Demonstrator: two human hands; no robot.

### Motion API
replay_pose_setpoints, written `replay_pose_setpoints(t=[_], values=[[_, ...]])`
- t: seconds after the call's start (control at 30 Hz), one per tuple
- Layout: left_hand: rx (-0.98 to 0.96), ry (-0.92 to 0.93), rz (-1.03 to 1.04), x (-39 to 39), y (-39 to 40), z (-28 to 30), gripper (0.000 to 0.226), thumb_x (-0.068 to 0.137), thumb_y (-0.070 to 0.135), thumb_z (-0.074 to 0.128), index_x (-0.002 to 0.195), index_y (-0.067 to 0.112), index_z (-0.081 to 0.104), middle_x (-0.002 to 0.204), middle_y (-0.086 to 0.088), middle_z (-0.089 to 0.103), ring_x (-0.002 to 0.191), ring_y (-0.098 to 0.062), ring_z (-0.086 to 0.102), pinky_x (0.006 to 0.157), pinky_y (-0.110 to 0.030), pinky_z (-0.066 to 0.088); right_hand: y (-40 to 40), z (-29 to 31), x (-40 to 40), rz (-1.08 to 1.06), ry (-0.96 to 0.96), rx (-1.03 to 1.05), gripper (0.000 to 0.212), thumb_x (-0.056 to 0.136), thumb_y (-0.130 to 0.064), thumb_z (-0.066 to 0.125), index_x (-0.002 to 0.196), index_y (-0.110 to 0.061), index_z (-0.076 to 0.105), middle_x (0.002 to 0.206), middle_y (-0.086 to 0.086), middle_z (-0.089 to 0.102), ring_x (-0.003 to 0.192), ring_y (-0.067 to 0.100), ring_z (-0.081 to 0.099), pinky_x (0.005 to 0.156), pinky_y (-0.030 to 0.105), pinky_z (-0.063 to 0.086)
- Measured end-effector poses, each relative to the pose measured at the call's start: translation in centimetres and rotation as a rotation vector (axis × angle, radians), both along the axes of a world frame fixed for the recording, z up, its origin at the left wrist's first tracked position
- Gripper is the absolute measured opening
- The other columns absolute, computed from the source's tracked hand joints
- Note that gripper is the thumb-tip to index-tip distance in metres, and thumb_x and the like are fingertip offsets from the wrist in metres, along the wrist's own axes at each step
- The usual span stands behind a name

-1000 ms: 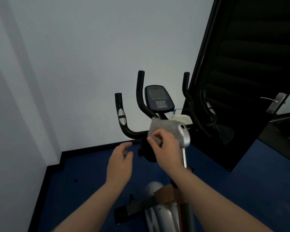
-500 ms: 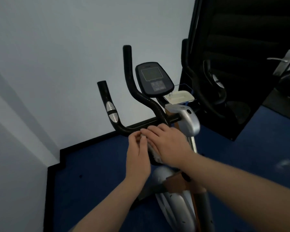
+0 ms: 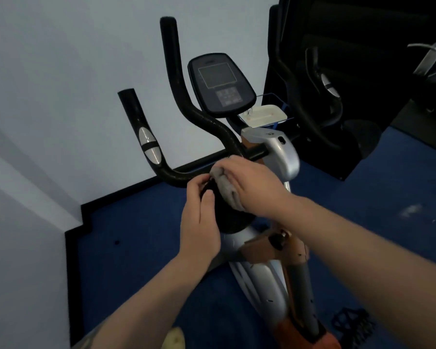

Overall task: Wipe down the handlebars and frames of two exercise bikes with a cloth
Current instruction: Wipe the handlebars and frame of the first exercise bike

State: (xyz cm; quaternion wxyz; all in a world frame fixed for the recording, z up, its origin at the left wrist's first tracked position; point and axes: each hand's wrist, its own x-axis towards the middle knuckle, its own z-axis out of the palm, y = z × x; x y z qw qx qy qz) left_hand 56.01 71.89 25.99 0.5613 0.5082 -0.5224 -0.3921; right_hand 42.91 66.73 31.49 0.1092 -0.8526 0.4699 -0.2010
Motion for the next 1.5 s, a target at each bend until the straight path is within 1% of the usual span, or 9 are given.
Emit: replay_pose_setpoints(t=[0.13,0.37,0.5,0.7,0.93,1.17,1.27,1.4,1.5], values=[[-0.017,-0.053,0.013,0.1,-0.1,0.0,0.030,0.093,0.035,0.034,0.116,0.033,0.052,0.102,0.021,0.064,0.095,-0.003,0.061,0.075,-0.013,0.047,4.5,-3.0,2.1,-0.476,-0.659,0.084,0.026,0.099,-0.026,0.039,0.120,-0.022,0.053,0.106,0.002,0.059,0.100,0.017,0.058,0.089,0.042,0.049],[-0.040,-0.065,0.024,0.0,-0.1,0.0,0.030,0.093,0.031,0.034,0.117,0.031,0.052,0.098,0.022,0.063,0.091,-0.005,0.061,0.075,-0.025,0.051,0.0,-0.7,0.4,-0.347,0.038,0.039,0.024,0.096,-0.027,0.043,0.117,-0.019,0.051,0.108,0.004,0.061,0.091,0.028,0.061,0.068,0.037,0.048],[-0.029,-0.056,0.078,-0.3,0.0,-0.1,0.028,0.092,0.035,0.034,0.112,0.034,0.053,0.095,0.019,0.064,0.087,-0.005,0.061,0.072,-0.025,0.049,5.2,-3.9,2.9,-0.666,-0.752,0.049,0.043,0.092,-0.057,0.020,0.100,-0.026,0.049,0.083,-0.007,0.061,0.075,0.011,0.063,0.065,0.038,0.054],[-0.028,-0.109,0.081,-0.1,0.1,0.1,0.030,0.091,0.040,0.033,0.110,0.031,0.055,0.092,0.008,0.065,0.084,-0.012,0.062,0.073,-0.042,0.055,0.8,-1.5,-1.4,-0.242,0.161,-0.162,0.021,0.098,-0.031,0.036,0.109,-0.015,0.044,0.083,0.006,0.062,0.062,0.026,0.053,0.053,0.035,0.040],[0.106,0.148,-0.030,-0.4,0.8,1.3,0.029,0.103,0.026,0.034,0.119,0.019,0.058,0.110,0.000,0.066,0.102,-0.010,0.062,0.081,-0.017,0.050,2.7,-0.3,-2.0,-0.214,-0.068,-0.173,0.017,0.098,-0.037,0.040,0.102,-0.021,0.043,0.083,-0.006,0.054,0.069,0.021,0.061,0.049,0.031,0.038],[0.234,0.319,-0.013,-0.2,1.4,1.6,0.039,0.103,0.034,0.028,0.102,0.033,0.067,0.099,0.012,0.072,0.095,-0.002,0.065,0.081,-0.018,0.050,3.7,-2.4,2.8,-0.243,-0.130,-0.421,0.011,0.087,-0.025,0.061,0.093,-0.021,0.069,0.097,-0.004,0.066,0.098,0.016,0.058,0.101,0.035,0.036],[0.256,0.348,-0.002,0.2,1.1,1.5,0.044,0.103,0.040,0.026,0.095,0.036,0.069,0.085,0.018,0.075,0.091,0.001,0.064,0.079,-0.020,0.047,6.1,-4.9,2.4,-0.219,-0.281,-0.460,0.017,0.086,-0.028,0.053,0.094,-0.024,0.067,0.090,-0.008,0.068,0.090,0.009,0.059,0.094,0.026,0.034],[0.291,0.359,0.011,0.0,1.2,1.7,0.044,0.102,0.042,0.026,0.094,0.036,0.069,0.083,0.016,0.074,0.089,-0.003,0.065,0.073,-0.020,0.047,4.0,-2.3,0.4,0.007,-0.027,-0.491,0.011,0.078,-0.018,0.070,0.086,-0.019,0.062,0.078,-0.003,0.063,0.066,0.016,0.060,0.067,0.029,0.043],[0.300,0.372,0.024,-0.3,1.1,1.3,0.044,0.102,0.046,0.027,0.094,0.033,0.068,0.083,0.013,0.075,0.081,-0.001,0.068,0.068,-0.018,0.047,4.1,-0.7,3.3,-0.195,-0.221,-0.341,0.006,0.092,-0.023,0.057,0.093,-0.019,0.061,0.088,-0.002,0.063,0.069,0.018,0.061,0.062,0.035,0.049]])
